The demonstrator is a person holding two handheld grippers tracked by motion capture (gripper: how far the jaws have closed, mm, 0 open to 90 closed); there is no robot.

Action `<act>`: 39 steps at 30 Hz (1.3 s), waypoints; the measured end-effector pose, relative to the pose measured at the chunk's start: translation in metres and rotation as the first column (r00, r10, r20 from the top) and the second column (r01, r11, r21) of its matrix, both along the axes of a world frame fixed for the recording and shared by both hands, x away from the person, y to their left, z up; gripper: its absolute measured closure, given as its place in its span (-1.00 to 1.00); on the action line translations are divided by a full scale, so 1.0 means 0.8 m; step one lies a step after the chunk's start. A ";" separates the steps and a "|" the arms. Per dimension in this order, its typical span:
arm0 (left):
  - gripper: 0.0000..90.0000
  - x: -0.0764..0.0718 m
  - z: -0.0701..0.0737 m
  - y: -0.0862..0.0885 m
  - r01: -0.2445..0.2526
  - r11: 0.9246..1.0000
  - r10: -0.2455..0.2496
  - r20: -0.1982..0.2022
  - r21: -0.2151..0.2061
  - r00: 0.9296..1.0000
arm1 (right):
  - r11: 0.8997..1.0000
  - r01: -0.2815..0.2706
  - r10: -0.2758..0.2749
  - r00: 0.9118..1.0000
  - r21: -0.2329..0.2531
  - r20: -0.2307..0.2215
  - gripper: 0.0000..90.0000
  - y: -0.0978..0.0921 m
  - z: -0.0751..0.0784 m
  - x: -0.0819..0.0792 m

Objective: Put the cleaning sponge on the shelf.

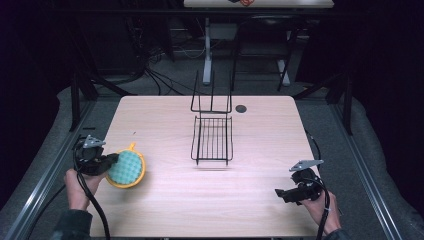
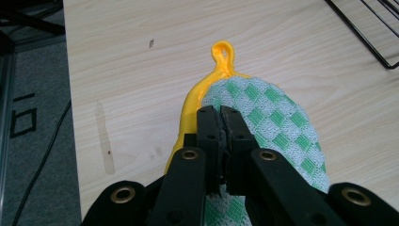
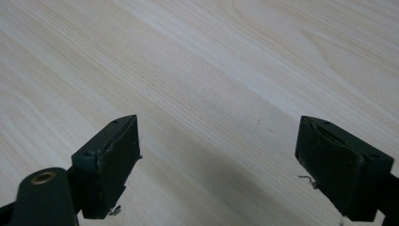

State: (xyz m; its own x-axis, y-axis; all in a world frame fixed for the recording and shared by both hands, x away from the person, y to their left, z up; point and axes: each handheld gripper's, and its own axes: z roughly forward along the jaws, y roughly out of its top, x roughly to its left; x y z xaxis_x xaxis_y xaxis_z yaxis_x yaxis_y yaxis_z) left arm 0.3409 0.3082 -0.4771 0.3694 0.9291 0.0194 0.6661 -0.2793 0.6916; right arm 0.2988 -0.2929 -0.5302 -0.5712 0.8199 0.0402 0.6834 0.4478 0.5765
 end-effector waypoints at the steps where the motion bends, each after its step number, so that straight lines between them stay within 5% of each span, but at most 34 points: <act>1: 0.95 0.000 0.000 0.000 0.000 1.000 0.000 0.000 0.000 1.000 | 1.000 0.002 -0.002 1.000 0.002 0.000 -0.69 0.000 0.000 0.000; 39: 0.95 0.014 0.024 -0.068 0.146 0.989 -0.145 0.036 -0.029 0.989 | 1.000 -0.004 0.004 1.000 -0.011 0.000 -0.69 0.003 -0.003 0.001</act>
